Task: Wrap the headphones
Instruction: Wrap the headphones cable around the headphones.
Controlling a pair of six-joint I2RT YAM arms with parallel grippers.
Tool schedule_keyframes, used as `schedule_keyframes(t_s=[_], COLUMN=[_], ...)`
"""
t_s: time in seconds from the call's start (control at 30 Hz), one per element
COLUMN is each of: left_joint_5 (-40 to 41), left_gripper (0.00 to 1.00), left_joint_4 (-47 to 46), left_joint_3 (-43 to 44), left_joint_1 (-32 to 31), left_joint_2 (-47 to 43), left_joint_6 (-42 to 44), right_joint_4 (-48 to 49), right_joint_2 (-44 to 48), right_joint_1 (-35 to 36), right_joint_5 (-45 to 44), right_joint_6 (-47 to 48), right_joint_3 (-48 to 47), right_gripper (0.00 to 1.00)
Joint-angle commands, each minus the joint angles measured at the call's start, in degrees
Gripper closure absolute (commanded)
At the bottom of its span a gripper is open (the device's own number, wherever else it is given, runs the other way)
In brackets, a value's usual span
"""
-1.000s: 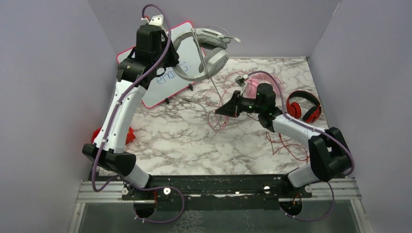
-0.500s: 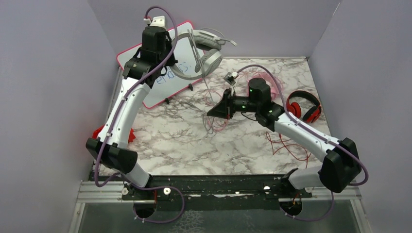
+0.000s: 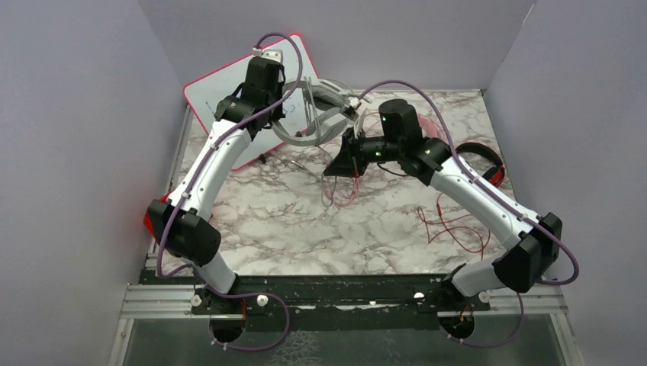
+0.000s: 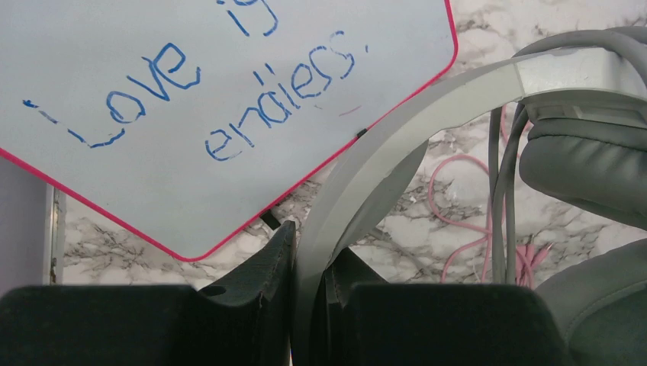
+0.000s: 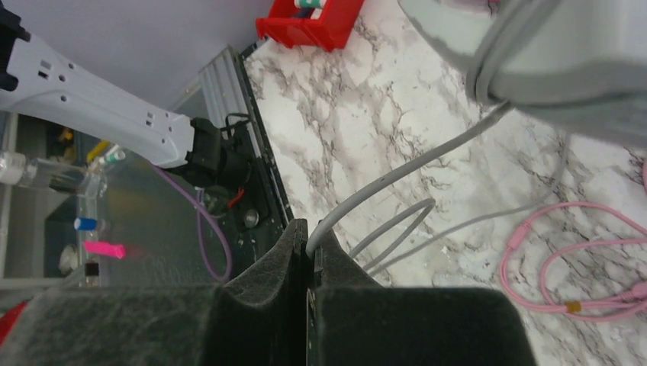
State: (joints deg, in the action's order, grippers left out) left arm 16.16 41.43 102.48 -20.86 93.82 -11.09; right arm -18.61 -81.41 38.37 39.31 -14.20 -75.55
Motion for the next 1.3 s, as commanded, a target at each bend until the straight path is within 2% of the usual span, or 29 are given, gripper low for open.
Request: schedule_keyframes(t_s=[0.0,0.2,0.33,0.43,0.53,0.63,0.73,0.9,1.03,1.13,1.27], left_joint_5=[4.18,5.94,-0.85,-1.18,-2.7,-7.14,-9.29,-19.42,-22.22,-24.79,-30.75], left_gripper=[1.0,1.0,1.0,1.0,1.0,1.0,1.0,1.0,1.0,1.0,1.0], left_joint_4=[-3.21,-2.26,-1.11,0.06,-0.23,-0.75,-0.3,2.29,4.42,4.98,5.43], left_joint_3=[-0.99,-6.08,-9.82,-13.46,-16.26,-18.2,-18.9,-18.17,-18.86,-19.86,-20.85], left_joint_1=[-2.51,-8.28,-9.53,-9.81,-9.81,-9.73,-9.45,-8.67,-8.39,-6.6,-3.57], left_joint_2=[0.66,-1.33,-3.68,-4.96,-6.08,-7.64,-9.36,-9.61,-9.56,-9.56,-8.59], left_joint_6=[3.73,9.93,10.22,9.08,8.15,8.04,7.63,5.03,3.82,2.12,0.45], right_joint_4=[-16.29,-33.7,-38.2,-38.43,-34.48,-32.44,-35.04,-34.3,-34.94,-31.62,-34.34], right_joint_2=[-2.65,-8.35,-11.1,-11.91,-11.82,-13.62,-17.44,-22.38,-25.55,-25.92,-28.68], right_joint_1=[1.01,1.07,1.09,1.03,1.03,1.01,1.06,1.06,1.08,1.06,1.05], right_joint_5=[3.29,-4.24,-8.72,-11.12,-12.36,-15.17,-19.88,-22.8,-32.75,-33.97,-34.41], right_joint_6=[7.04,10.74,10.72,9.82,7.86,7.01,7.84,7.51,7.4,8.25,8.24], right_joint_3=[-10.7,-23.76,-27.61,-28.51,-28.43,-31.16,-35.45,-39.39,-43.59,-43.36,-48.08], right_gripper=[1.0,1.0,1.0,1.0,0.98,0.94,0.92,0.91,0.9,0.79,0.54])
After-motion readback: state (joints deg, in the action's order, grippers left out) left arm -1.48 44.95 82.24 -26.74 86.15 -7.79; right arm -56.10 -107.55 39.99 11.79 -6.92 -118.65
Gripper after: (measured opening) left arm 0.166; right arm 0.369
